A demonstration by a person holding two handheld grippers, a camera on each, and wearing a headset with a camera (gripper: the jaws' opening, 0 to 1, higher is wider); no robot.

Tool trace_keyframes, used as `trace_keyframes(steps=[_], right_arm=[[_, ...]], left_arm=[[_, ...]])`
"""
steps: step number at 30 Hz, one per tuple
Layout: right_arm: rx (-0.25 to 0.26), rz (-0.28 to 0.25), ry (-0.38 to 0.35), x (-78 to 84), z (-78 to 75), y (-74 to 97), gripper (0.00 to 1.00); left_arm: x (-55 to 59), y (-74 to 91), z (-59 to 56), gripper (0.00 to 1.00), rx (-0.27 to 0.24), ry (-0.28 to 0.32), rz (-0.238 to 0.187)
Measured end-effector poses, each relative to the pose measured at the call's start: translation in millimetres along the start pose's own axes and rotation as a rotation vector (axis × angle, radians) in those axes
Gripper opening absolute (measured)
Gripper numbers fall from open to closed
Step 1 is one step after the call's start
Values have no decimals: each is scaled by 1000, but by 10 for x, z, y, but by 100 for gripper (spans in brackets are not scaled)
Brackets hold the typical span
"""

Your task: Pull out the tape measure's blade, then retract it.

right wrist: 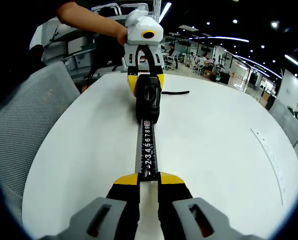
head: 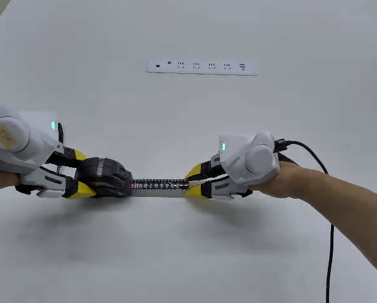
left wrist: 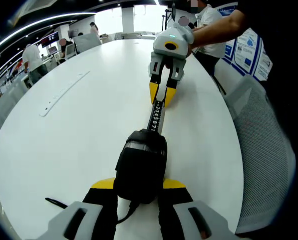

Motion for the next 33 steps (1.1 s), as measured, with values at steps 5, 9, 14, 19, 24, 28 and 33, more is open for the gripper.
trace_keyframes(steps=[5,9,14,19,24,28,33], right_arm=[[3,6,-2,34,-3,67,11],[5,12,-2,64,-4,128,11],[9,15,-5,84,0,173,11],[10,18,-8,99,3,206,11],[12,22,-10,122,4,250,11],[14,27,-11,145,6,296,11],[15,30,-13,163,6,330,11]], left_arm=[[-1,-3,1,28,1,0,0],[-3,-4,0,28,1,0,0],[-3,-3,1,28,1,2,0],[-4,-2,0,28,1,1,1],[-3,-2,1,28,2,2,2],[-4,-2,1,28,2,1,2],[-4,-2,2,28,3,2,2]])
Point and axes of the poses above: the centre of the closed fingertips' face, and the gripper's own axes: y roughly backward along the fingers, z roughly to its left, x roughly out of its underside, the point moved 2 cm from there along y, roughly backward along the fingers, and after that the axes turned 15 degrees about -z, right-handed, at the moved point
